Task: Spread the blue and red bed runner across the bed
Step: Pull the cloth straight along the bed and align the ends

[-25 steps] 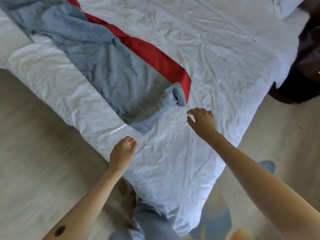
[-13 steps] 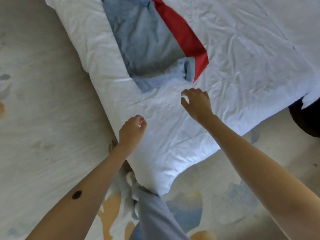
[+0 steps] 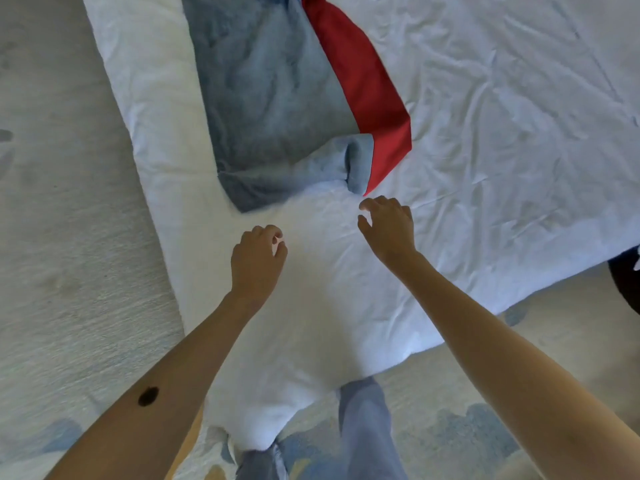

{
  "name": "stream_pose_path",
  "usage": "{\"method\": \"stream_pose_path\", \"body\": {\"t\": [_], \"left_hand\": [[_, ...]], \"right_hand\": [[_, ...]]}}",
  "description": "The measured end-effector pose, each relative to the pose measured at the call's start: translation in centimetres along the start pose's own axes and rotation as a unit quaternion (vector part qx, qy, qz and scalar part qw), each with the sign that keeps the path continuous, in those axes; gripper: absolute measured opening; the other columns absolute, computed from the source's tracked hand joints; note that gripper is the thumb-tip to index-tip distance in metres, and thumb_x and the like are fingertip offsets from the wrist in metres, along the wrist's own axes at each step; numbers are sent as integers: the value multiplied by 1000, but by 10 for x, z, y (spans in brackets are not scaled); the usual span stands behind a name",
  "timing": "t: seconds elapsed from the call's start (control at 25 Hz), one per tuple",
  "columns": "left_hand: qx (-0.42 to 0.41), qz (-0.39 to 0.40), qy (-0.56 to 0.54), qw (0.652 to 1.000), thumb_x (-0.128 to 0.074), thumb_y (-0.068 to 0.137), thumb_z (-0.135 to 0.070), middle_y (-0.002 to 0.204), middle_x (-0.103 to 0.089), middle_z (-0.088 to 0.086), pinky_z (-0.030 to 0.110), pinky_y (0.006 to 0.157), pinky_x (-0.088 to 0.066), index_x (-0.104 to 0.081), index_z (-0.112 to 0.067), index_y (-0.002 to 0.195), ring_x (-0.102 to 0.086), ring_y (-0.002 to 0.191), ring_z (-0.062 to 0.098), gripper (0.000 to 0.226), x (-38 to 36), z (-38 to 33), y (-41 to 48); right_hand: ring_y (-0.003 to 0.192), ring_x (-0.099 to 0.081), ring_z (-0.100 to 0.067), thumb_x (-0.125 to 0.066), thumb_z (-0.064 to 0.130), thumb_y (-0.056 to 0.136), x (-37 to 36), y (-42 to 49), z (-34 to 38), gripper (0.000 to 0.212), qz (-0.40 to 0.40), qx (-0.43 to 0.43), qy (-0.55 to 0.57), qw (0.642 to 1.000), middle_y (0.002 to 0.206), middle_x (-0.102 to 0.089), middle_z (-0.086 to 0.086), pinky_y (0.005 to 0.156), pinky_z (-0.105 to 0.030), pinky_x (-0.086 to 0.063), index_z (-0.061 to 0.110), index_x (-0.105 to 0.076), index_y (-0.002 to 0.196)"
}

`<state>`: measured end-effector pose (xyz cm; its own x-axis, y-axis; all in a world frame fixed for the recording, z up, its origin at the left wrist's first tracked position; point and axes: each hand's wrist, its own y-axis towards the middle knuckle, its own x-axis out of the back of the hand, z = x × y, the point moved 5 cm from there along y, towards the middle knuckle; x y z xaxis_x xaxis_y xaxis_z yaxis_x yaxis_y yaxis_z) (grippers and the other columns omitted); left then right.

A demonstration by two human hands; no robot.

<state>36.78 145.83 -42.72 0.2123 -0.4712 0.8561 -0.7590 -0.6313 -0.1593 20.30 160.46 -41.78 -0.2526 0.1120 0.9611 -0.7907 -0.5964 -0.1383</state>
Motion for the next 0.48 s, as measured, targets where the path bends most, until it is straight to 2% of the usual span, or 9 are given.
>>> {"method": "stream_pose_path", "body": {"t": [0.12, 0.24, 0.36, 0.48], "left_hand": [[-10, -9, 75, 997, -52, 92, -20, 110, -64, 12, 39, 85, -45, -59, -10, 111, -56, 101, 29, 23, -34, -14, 47], [-52, 0, 166, 985, -54, 89, -18, 115, -61, 15, 44, 87, -40, -56, -7, 114, -53, 108, 33, 27, -67, -21, 91], [-27, 11, 210, 977, -57, 86, -19, 132, -49, 18, 49, 98, -34, -44, -6, 127, -43, 124, 33, 45, -87, -14, 126], [-9, 20, 236, 972, -61, 85, -21, 143, -38, 18, 52, 107, -26, -34, -7, 134, -31, 135, 33, 58, -91, -7, 146]], "right_hand": [[111, -52, -26, -53, 25, 92, -24, 51, -32, 31, 19, 17, -9, 1000, 121, -60, -7, 94, -37, -38, 15, -53, 121], [112, -50, -24, -61, 29, 87, -53, 94, -56, 42, 32, 27, -16, 999, 123, -56, -6, 93, -35, -38, 16, -48, 124], [112, -48, -25, -66, 34, 81, -78, 121, -66, 52, 31, 31, -13, 999, 126, -52, -6, 90, -34, -37, 16, -46, 125], [108, -52, -24, -61, 32, 80, -85, 135, -63, 46, 13, 58, 18, 998, 123, -57, -5, 89, -33, -37, 15, -51, 122]]}}
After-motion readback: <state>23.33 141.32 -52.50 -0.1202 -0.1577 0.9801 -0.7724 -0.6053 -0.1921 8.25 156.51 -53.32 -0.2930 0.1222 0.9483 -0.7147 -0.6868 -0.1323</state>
